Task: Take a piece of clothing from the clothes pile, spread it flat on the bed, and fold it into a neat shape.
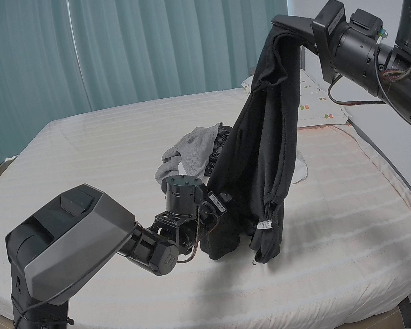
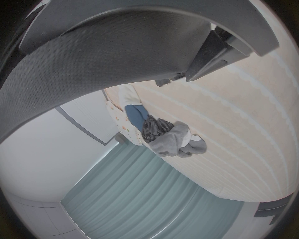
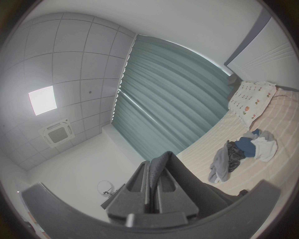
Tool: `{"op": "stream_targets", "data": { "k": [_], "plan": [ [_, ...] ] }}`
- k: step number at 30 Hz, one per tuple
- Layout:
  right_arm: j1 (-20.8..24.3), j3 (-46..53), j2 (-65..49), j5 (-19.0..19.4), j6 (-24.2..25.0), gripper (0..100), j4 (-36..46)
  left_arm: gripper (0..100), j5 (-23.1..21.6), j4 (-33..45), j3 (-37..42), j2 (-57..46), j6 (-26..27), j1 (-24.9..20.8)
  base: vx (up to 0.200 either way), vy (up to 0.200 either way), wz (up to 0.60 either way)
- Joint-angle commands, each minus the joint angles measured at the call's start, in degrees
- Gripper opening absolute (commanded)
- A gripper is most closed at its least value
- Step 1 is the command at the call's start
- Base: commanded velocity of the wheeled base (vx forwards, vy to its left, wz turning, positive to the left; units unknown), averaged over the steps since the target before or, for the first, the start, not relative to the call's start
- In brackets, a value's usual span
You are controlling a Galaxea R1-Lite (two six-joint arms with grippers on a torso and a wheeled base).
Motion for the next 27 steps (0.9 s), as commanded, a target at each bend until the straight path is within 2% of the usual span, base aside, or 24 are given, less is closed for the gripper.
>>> {"op": "stream_targets", "data": {
  "k": [1, 7, 16, 21, 27],
  "plan": [
    [-3.46, 0.42, 3.12, 0.81, 0.18, 0, -0.16, 100, 0.05, 3.44, -0.53, 1.17, 1.12, 2.93, 0.000, 0.000, 0.00],
    [-5.13, -0.28, 4.00, 1.25, 1.67, 0, -0.16, 100, 0.23, 5.73, -0.53, 1.79, 3.84, 5.40, 0.000, 0.000, 0.00],
    [-6.97, -1.95, 3.38, 1.08, 1.59, 0, -0.16, 100, 3.48, 5.82, -2.47, 2.76, 8.67, 6.89, 0.000, 0.000, 0.00],
    [-8.64, -2.83, 2.94, 1.08, 1.59, 0, -0.16, 100, 3.57, 6.17, -2.55, -0.76, 13.60, 9.70, 0.000, 0.000, 0.00],
    [-8.82, -2.39, 3.47, 1.34, 1.59, 0, -0.16, 100, 3.30, 7.40, -1.50, -4.10, 15.62, 10.58, 0.000, 0.000, 0.00]
  ]
}}
